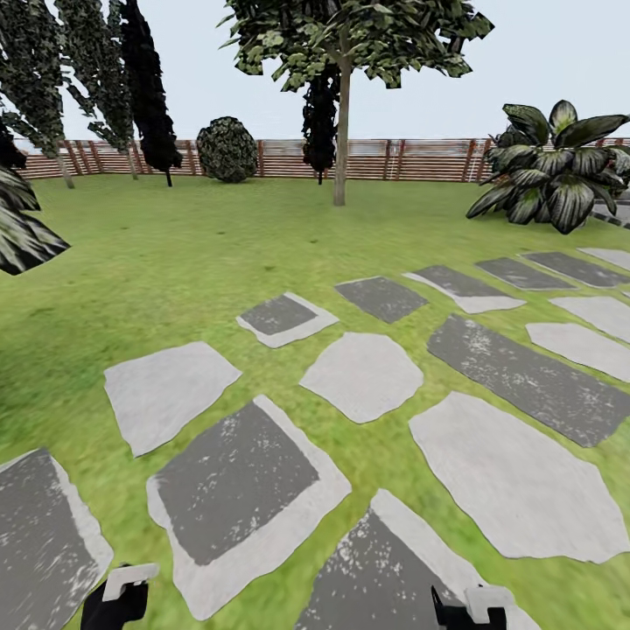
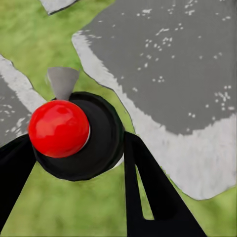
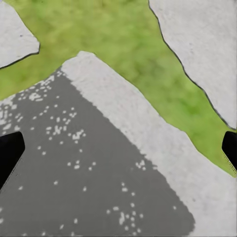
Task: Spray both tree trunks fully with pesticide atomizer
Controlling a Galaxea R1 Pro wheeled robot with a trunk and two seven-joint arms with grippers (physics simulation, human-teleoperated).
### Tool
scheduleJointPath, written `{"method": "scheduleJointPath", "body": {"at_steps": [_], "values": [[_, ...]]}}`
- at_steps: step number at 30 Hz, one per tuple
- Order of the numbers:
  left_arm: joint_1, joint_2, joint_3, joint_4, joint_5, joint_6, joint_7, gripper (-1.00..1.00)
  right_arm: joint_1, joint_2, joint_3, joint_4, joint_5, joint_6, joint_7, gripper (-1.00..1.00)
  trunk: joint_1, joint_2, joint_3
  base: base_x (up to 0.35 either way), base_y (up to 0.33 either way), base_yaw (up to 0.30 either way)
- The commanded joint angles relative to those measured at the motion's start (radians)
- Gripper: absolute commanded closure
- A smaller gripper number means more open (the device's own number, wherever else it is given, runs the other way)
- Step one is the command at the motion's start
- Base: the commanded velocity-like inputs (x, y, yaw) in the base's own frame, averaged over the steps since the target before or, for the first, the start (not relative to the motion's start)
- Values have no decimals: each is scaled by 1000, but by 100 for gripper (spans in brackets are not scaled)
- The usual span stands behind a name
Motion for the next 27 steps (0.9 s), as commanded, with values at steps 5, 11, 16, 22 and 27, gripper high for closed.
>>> {"method": "scheduleJointPath", "body": {"at_steps": [5,11,16,22,27], "values": [[0,0,0,0,0,0,0,100,0,0,1,1,1,0,0,-100,0,0,0,339,0,0],[0,0,0,0,0,0,0,100,0,0,1,2,0,0,0,-100,0,0,0,339,0,0],[0,0,0,0,0,0,0,100,0,1,2,3,1,0,0,-100,0,0,0,339,0,0],[0,0,0,0,0,0,0,100,0,3,2,35,0,0,0,-100,0,0,0,339,0,0],[0,0,0,0,0,0,0,100,0,6,2,107,-1,0,0,-100,0,0,0,339,0,0]]}}
